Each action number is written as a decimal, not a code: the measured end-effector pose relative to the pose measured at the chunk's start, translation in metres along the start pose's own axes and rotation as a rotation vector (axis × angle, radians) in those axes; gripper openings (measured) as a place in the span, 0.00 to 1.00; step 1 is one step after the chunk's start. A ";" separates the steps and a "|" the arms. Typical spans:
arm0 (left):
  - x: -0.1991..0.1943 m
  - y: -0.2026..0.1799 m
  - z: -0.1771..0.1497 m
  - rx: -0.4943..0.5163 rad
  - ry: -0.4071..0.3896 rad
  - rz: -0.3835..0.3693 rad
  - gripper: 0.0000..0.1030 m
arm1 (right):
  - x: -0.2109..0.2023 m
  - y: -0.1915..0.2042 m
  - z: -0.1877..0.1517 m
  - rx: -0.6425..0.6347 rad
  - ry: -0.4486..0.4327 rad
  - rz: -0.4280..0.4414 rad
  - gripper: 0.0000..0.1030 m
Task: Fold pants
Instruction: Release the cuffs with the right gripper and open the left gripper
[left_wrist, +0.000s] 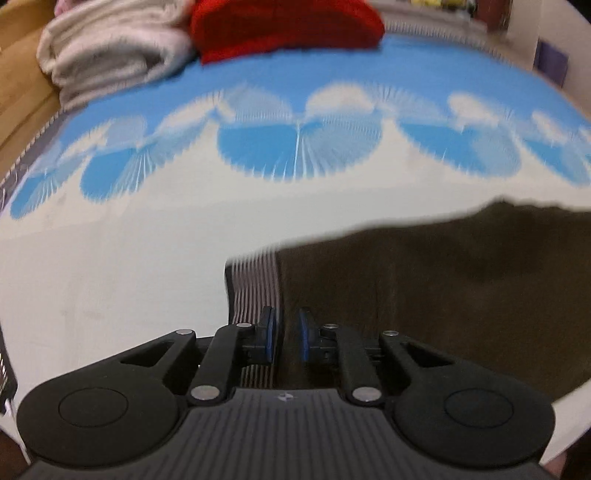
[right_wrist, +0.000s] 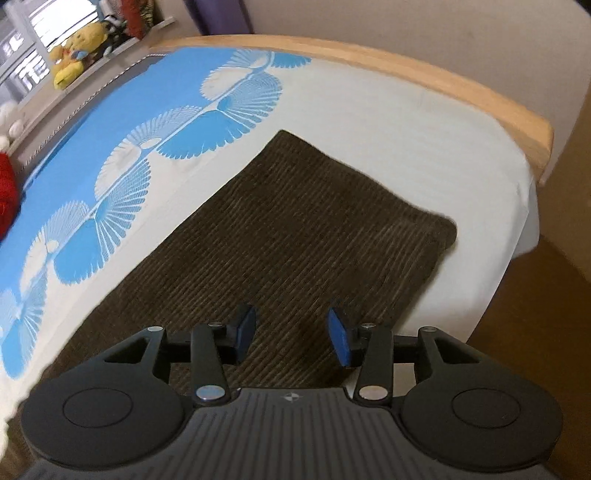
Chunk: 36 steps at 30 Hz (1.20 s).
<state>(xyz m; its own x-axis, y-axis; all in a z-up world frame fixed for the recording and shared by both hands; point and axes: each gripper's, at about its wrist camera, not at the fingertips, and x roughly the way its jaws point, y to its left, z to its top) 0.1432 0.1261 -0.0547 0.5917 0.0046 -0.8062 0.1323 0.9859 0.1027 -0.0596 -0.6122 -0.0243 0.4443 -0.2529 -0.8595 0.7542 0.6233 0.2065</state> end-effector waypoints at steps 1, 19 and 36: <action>0.001 0.000 0.003 -0.011 -0.013 -0.009 0.15 | -0.001 0.003 -0.003 -0.023 -0.007 -0.013 0.45; -0.006 -0.016 0.002 -0.055 0.023 -0.104 0.36 | -0.013 -0.025 -0.006 0.076 -0.060 0.011 0.45; 0.010 -0.063 0.005 0.078 0.057 -0.161 0.39 | 0.035 -0.122 -0.008 0.591 -0.069 0.064 0.45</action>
<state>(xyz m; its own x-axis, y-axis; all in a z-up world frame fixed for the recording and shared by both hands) 0.1451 0.0636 -0.0666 0.5125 -0.1405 -0.8471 0.2838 0.9588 0.0127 -0.1397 -0.6917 -0.0835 0.5128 -0.2880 -0.8088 0.8575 0.1262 0.4987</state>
